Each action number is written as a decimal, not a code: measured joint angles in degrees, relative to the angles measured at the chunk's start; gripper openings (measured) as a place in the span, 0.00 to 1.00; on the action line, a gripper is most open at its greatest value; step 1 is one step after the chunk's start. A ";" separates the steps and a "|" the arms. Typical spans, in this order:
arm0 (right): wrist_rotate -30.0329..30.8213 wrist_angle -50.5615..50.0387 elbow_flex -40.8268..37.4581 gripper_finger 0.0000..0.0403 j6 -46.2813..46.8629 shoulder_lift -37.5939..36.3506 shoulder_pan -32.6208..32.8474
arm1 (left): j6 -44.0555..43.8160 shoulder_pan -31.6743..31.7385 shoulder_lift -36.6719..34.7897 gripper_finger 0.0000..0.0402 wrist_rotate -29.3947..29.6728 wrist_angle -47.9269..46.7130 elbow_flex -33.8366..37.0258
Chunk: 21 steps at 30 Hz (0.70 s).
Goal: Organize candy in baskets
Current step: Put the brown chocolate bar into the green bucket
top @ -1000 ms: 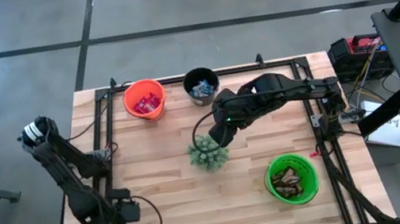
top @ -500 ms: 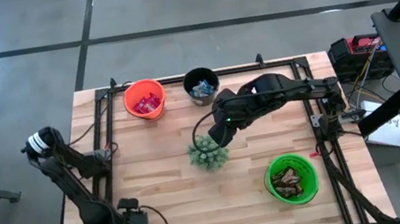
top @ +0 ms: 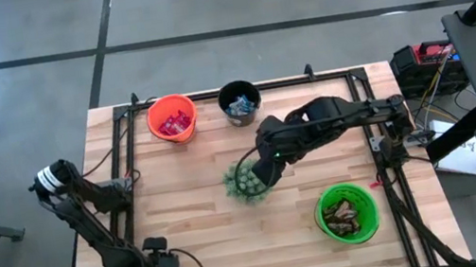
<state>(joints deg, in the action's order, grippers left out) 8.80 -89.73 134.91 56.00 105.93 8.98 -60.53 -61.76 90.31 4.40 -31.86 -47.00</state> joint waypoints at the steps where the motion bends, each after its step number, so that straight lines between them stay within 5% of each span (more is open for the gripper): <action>1: 0.00 0.00 0.00 0.38 0.40 0.00 0.26 | 0.00 0.00 0.25 0.44 -0.02 0.02 0.00; 9: 0.04 -0.02 -0.04 0.38 1.75 0.00 2.06 | -0.22 0.00 2.91 0.36 -0.22 -0.19 -0.22; 21: 0.21 -0.02 -0.04 0.38 1.94 0.00 2.16 | 1.07 -0.01 -2.26 0.01 -1.26 -2.95 0.11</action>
<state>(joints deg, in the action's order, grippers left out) 9.02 -89.76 134.87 57.93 105.93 11.14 -59.46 -61.76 88.05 3.14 -34.81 -46.89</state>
